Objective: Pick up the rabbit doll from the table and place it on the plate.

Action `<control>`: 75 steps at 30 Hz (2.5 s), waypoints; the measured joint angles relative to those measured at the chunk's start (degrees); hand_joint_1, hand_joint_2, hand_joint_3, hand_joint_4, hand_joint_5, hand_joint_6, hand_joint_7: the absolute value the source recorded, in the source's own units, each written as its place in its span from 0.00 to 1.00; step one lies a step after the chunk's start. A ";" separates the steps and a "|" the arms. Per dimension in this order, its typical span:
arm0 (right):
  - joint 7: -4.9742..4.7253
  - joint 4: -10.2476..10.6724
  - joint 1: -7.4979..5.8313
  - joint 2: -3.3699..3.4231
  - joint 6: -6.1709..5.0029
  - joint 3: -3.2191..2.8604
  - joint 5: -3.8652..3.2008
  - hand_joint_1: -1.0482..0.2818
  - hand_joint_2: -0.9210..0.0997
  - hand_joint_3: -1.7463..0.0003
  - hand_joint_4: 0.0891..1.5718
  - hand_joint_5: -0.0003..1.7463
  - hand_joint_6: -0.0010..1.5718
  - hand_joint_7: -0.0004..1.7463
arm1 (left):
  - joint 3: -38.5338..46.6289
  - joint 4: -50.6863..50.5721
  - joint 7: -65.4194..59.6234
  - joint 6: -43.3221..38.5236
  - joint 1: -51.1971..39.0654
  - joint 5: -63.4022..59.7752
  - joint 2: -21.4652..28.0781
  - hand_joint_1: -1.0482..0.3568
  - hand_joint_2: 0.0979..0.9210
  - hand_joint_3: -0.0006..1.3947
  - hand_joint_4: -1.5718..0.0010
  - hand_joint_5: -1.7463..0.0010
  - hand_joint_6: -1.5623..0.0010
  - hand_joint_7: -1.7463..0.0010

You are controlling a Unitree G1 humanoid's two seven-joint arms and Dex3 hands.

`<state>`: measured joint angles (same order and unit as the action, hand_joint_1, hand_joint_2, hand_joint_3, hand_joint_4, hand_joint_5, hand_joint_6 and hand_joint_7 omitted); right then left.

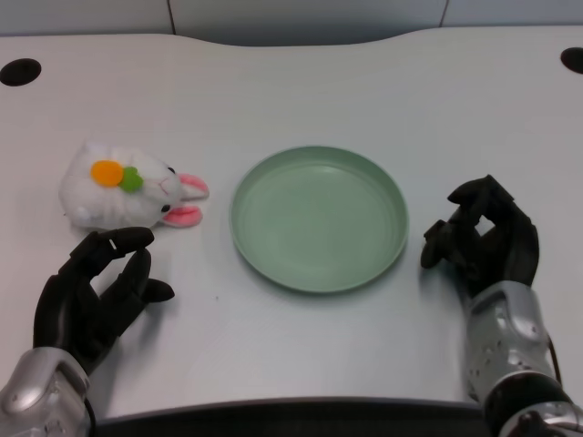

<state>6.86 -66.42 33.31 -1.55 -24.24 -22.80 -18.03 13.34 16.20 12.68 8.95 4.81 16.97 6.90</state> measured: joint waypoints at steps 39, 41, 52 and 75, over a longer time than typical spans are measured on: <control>-1.77 2.12 -0.32 0.84 0.18 1.88 2.01 0.00 0.31 0.23 0.99 0.88 0.73 1.00 | -2.77 -16.22 8.71 -13.40 5.65 -11.32 14.26 0.40 1.00 0.15 0.73 0.21 0.80 0.46; -2.06 2.55 -0.33 0.84 0.62 1.93 1.99 0.00 0.31 0.23 0.99 0.88 0.73 1.00 | -3.43 -15.96 8.68 -14.02 6.77 -13.63 16.02 0.37 1.00 0.11 0.75 0.27 0.80 0.50; -0.83 2.58 -0.90 1.20 0.25 1.40 1.71 0.00 0.31 0.29 1.00 0.83 0.73 1.00 | -13.55 -13.68 12.54 -14.27 17.38 -36.46 33.43 0.13 0.98 0.00 0.99 0.69 0.84 0.94; -1.94 6.41 -2.74 2.50 1.40 1.19 1.56 0.00 0.33 0.25 1.00 0.84 0.71 1.00 | -32.32 8.20 24.51 -11.88 38.51 -55.71 35.11 0.05 0.97 0.00 0.99 0.99 0.93 1.00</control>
<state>4.92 -60.01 30.57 0.96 -22.84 -21.61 -16.47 -18.97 24.40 37.19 -2.93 43.32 -38.74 42.01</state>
